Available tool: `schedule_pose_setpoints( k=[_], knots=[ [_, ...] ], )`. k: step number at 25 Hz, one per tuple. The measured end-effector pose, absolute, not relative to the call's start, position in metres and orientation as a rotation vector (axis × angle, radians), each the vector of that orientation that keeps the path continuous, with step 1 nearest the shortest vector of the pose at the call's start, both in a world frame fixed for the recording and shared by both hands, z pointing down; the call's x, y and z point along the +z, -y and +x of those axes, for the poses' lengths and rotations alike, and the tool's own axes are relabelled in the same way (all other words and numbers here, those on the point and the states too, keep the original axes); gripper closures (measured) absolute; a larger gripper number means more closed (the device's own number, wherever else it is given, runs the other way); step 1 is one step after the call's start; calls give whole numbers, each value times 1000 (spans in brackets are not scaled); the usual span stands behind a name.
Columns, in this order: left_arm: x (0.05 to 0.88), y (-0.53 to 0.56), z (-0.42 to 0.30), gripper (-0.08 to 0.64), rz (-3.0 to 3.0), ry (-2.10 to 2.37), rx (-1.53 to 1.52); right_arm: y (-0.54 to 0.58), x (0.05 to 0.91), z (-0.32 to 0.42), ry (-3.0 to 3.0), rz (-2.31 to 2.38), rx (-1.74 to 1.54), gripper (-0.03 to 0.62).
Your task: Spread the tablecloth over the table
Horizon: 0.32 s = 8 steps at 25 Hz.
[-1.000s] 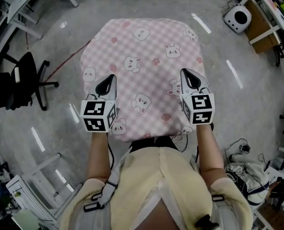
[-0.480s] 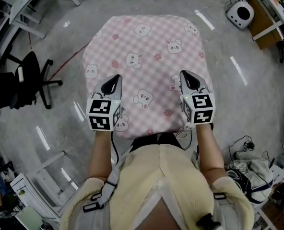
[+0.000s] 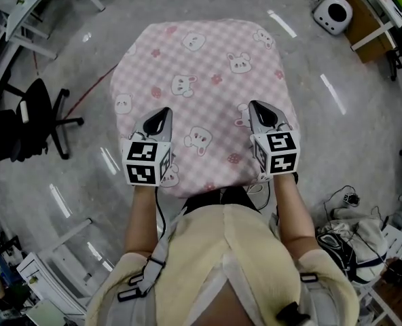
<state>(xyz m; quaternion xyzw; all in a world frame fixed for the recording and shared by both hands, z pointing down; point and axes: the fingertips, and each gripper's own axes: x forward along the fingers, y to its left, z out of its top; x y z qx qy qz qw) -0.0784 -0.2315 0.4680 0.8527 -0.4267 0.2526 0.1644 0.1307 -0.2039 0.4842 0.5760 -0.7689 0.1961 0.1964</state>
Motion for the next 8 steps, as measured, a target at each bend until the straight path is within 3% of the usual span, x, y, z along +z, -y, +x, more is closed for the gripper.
schedule_pose_setpoints(
  k=[8],
  knots=[
    [479, 229, -69, 555, 2429, 1180, 716, 201, 494, 129, 2152, 1595, 547, 589]
  ],
)
